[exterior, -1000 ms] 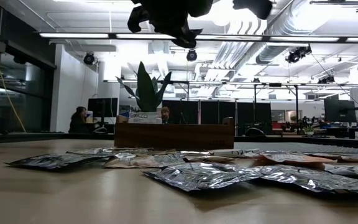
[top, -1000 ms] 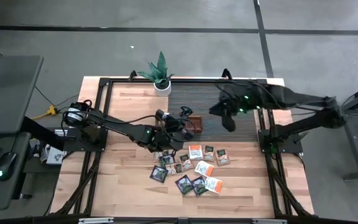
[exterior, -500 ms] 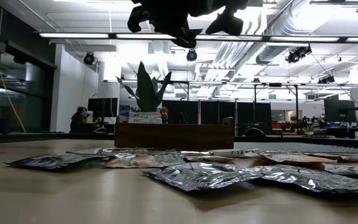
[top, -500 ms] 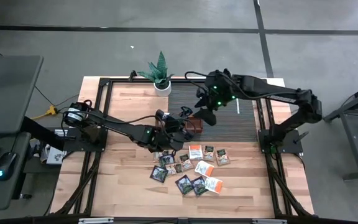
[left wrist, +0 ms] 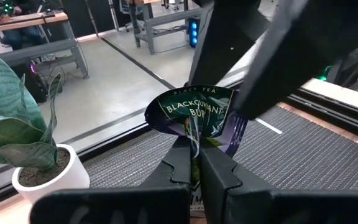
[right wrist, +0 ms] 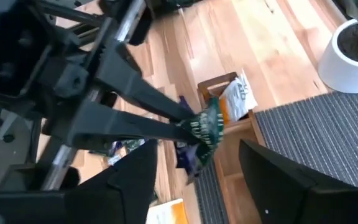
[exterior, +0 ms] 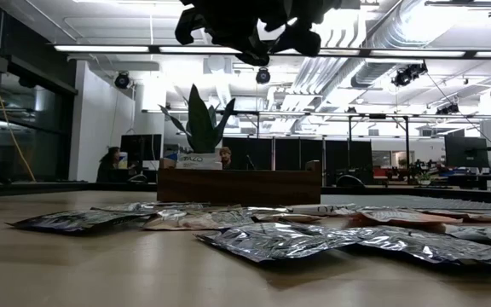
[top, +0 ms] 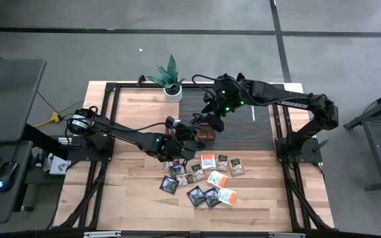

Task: Pick & Place Tea
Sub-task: Put the blue tea bag into the middle section of the wooden organizer

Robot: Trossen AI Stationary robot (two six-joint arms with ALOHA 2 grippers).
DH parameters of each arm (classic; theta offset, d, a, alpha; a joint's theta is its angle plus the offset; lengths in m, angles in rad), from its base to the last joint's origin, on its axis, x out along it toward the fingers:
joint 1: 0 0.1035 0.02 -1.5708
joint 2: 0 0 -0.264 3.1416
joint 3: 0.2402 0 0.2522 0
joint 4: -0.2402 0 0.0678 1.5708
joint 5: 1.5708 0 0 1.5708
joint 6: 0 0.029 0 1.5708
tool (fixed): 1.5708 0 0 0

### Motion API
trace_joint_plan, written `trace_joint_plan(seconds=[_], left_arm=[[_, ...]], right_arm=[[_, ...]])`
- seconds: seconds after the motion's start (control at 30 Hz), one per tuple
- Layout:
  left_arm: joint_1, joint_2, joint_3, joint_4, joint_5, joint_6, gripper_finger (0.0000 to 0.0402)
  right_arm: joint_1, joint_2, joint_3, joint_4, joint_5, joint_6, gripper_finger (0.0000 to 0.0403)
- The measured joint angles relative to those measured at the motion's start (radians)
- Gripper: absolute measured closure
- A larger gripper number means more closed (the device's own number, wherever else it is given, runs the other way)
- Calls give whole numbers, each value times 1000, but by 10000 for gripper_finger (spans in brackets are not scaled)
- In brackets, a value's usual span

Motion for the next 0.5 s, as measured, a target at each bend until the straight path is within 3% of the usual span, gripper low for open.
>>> trace_joint_plan(seconds=[0.5], left_arm=[[1, 0, 0, -1, -1, 0, 401]], right_arm=[[-8, 22, 0, -17, 3, -35, 336]])
